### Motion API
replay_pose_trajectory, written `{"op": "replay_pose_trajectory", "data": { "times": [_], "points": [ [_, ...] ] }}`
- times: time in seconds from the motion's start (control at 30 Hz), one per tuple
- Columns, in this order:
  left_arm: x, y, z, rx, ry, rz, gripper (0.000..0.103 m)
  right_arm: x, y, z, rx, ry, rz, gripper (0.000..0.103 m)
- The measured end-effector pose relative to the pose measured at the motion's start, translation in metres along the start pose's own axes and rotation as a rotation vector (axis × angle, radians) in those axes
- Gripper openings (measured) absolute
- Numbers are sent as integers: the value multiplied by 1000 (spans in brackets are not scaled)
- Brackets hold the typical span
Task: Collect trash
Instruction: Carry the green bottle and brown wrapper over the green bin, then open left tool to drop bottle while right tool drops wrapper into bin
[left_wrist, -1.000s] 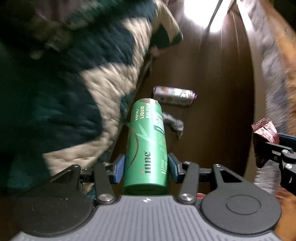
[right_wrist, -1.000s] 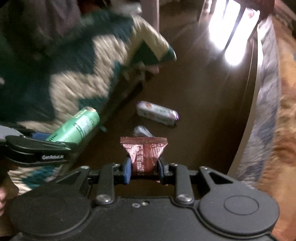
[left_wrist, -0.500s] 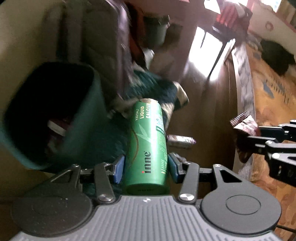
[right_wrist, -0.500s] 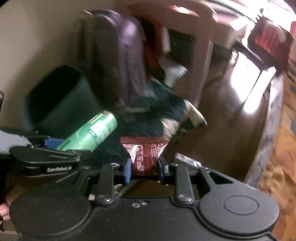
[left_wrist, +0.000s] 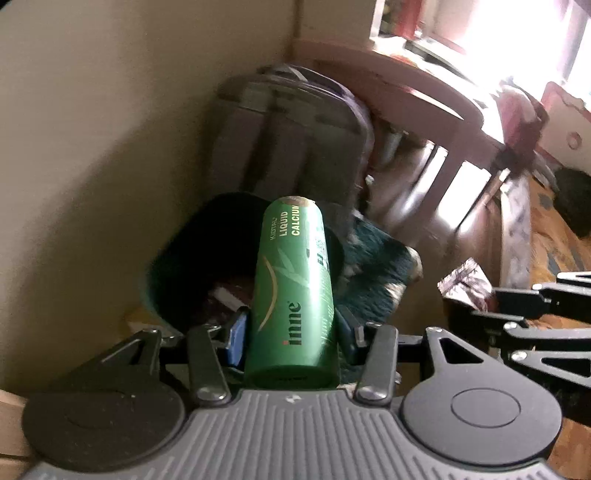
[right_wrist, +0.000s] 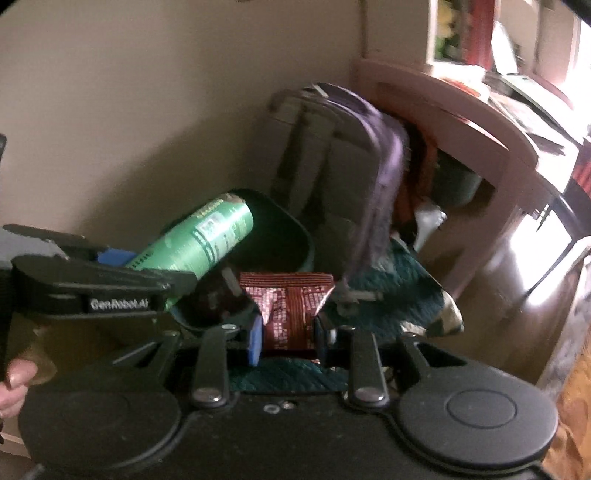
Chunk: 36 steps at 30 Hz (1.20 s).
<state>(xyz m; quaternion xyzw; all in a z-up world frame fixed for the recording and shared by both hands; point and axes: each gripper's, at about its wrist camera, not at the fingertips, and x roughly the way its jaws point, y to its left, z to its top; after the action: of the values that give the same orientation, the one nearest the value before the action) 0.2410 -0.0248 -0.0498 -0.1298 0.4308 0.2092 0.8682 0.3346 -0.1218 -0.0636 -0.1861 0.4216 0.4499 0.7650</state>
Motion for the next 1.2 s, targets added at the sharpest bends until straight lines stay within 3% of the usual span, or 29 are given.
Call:
{"op": "replay_pose_trajectory", "data": {
  "times": [0.17, 0.5, 0.77, 1.2],
  "points": [
    [8, 39, 10, -40, 13, 16, 48, 29, 28, 24, -18, 37, 50, 27],
    [81, 93, 21, -84, 158, 50, 48, 118, 73, 46, -109, 142, 40, 27],
    [121, 93, 25, -43, 198, 46, 48, 165, 89, 37, -212, 206, -6, 27],
    [175, 71, 21, 51, 327, 39, 48, 202, 92, 27, -235, 295, -13, 27]
  ]
}}
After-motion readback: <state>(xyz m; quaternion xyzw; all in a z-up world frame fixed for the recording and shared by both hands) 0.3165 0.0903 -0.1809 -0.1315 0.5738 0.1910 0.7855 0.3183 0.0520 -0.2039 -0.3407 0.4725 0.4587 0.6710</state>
